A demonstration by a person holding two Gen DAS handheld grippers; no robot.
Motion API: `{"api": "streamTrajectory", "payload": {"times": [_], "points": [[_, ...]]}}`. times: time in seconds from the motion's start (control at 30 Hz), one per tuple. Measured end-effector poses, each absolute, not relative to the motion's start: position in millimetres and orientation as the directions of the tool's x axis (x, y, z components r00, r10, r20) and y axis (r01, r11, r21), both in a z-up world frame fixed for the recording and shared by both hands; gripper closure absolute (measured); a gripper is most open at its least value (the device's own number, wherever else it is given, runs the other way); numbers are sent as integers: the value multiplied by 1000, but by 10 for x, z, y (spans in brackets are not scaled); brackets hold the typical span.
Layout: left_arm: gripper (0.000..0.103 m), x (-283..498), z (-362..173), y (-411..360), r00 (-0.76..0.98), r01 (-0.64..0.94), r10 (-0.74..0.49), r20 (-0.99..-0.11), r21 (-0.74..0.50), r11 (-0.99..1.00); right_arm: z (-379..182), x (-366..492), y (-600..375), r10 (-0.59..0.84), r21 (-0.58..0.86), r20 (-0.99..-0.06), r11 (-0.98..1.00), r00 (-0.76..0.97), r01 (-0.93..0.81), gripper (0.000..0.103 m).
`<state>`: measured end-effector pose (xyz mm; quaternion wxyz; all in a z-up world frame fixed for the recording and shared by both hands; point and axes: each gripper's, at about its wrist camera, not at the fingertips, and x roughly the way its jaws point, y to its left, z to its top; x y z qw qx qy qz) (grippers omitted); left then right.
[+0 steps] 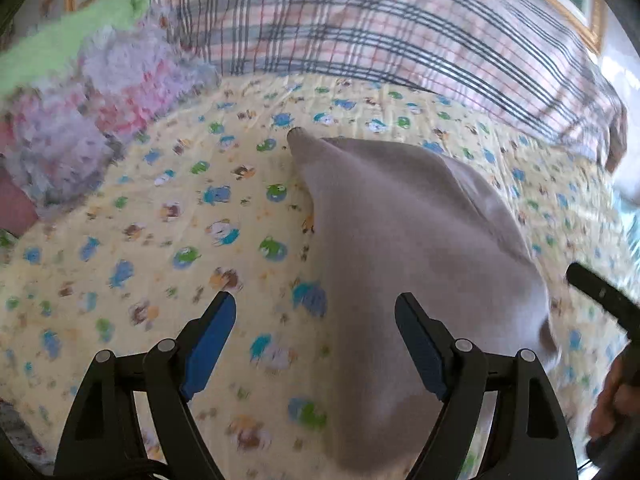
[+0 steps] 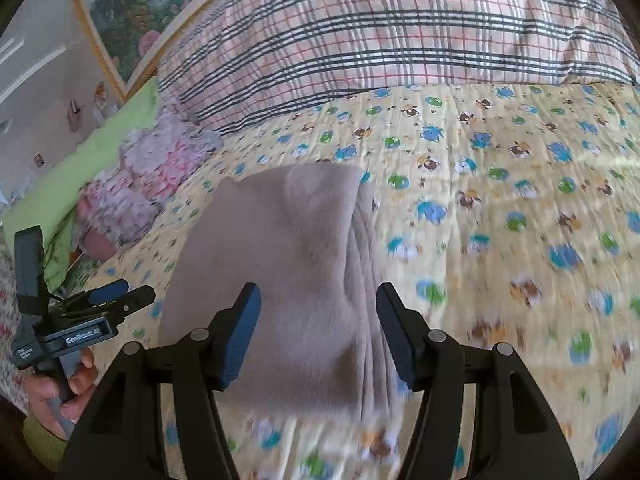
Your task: Fold small clothes
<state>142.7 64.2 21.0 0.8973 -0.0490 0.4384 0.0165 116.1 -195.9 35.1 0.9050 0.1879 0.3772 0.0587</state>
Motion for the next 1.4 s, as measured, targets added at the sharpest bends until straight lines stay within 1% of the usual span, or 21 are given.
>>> {"api": "streamTrajectory", "payload": {"times": [0.13, 0.33, 0.53, 0.57, 0.6, 0.63, 0.67, 0.73, 0.77, 0.83, 0.93, 1.0, 1.03, 1.07, 1.13, 1.17, 1.27, 1.3, 1.37, 1.4], "points": [[21, 1823, 144, 775, 582, -83, -97, -807, -178, 980, 295, 1526, -1974, 260, 392, -670, 919, 696, 34, 42], [20, 2386, -24, 973, 525, -93, -236, -818, -330, 939, 172, 2082, -2099, 309, 456, -679, 888, 666, 54, 42], [19, 2884, -332, 1071, 470, -112, -300, -830, -393, 913, -22, 2638, -2161, 378, 509, -707, 859, 597, 59, 42], [25, 2944, -384, 1068, 467, -116, -303, -831, -397, 910, -68, 2701, -2157, 389, 518, -709, 854, 588, 59, 54], [37, 2969, -396, 1055, 472, -109, -307, -827, -400, 910, -124, 2772, -2127, 407, 523, -712, 851, 572, 46, 69], [68, 2981, -377, 1019, 477, -78, -336, -812, -421, 904, -146, 2802, -2104, 406, 516, -719, 855, 563, 43, 93], [73, 2989, -329, 967, 486, -49, -351, -800, -426, 903, -133, 2802, -2104, 397, 510, -716, 859, 575, 43, 94], [78, 2957, -211, 845, 532, -2, -297, -793, -352, 936, 8, 2710, -2163, 405, 536, -655, 844, 638, 15, 94], [79, 2949, -192, 773, 544, 20, -274, -793, -314, 949, 64, 2657, -2190, 393, 533, -641, 846, 660, 13, 95], [78, 2978, -237, 663, 545, 29, -211, -811, -233, 972, 47, 2584, -2222, 356, 508, -647, 861, 674, 33, 95], [69, 3020, -336, 562, 549, 30, -129, -826, -135, 990, -216, 2652, -2206, 333, 478, -710, 875, 620, 78, 95], [62, 3019, -318, 538, 557, 25, -91, -825, -93, 995, -336, 2680, -2211, 333, 480, -725, 872, 603, 94, 92], [56, 3011, -300, 544, 556, 15, -76, -828, -81, 997, -333, 2673, -2229, 327, 483, -726, 868, 605, 110, 84], [53, 2976, -250, 575, 558, 1, -64, -827, -76, 997, -301, 2658, -2250, 325, 490, -727, 863, 605, 124, 76], [53, 2861, -146, 636, 570, -9, -69, -819, -91, 996, -224, 2594, -2288, 320, 495, -728, 857, 606, 142, 69], [52, 2751, -78, 670, 576, -15, -68, -815, -94, 995, -180, 2549, -2310, 322, 500, -721, 855, 614, 138, 69], [51, 2480, 63, 688, 601, -19, -63, -797, -94, 995, 31, 2311, -2324, 321, 506, -691, 855, 647, 116, 69], [49, 2366, 98, 679, 607, -20, -65, -792, -97, 995, 71, 2253, -2318, 323, 507, -685, 855, 654, 109, 69], [43, 2109, 152, 666, 618, -19, -71, -783, -105, 994, 163, 2072, -2295, 322, 505, -674, 857, 665, 97, 67], [42, 1997, 169, 653, 624, -16, -72, -778, -105, 994, 190, 2004, -2276, 326, 506, -670, 858, 667, 89, 65]]}}
